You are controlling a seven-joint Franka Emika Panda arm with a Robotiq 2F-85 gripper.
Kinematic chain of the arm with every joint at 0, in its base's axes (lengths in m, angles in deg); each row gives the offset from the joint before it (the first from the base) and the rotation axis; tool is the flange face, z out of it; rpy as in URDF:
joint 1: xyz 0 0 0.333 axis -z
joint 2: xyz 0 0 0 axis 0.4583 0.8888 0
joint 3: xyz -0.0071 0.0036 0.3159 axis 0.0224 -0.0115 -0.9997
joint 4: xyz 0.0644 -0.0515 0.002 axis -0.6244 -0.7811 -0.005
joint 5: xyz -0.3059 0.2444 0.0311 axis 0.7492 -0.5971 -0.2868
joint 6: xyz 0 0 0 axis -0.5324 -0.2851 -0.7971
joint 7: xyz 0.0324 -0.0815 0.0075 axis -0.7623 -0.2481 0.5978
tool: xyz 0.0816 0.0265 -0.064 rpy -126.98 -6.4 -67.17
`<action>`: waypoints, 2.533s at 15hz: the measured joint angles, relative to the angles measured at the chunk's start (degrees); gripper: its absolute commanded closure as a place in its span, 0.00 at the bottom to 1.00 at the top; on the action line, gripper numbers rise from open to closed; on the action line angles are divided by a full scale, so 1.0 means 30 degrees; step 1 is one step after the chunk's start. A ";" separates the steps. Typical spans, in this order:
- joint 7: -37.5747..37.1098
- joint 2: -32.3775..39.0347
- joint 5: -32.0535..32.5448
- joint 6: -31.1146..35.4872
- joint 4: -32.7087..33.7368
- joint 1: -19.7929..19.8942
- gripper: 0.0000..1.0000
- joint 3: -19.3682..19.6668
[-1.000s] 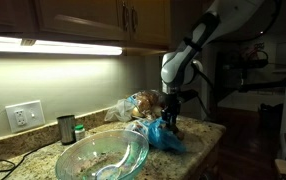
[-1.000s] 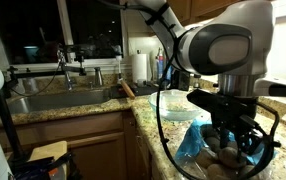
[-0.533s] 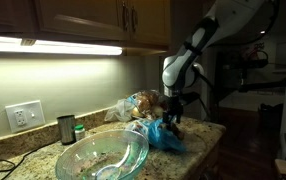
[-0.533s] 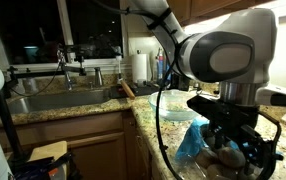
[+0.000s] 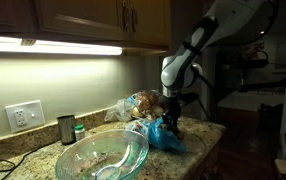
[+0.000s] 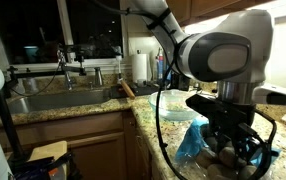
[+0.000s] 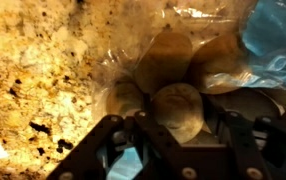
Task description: Put the brown object in the colourless
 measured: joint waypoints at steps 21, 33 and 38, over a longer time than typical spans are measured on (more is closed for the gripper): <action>0.0549 -0.3384 0.0269 -0.0662 -0.1804 -0.0509 0.72 -0.0763; 0.0530 -0.6418 0.1285 -0.2165 -0.2384 -0.1875 0.72 -0.1454; 0.0531 -0.6419 0.1280 -0.2164 -0.2114 -0.2658 0.72 -0.2042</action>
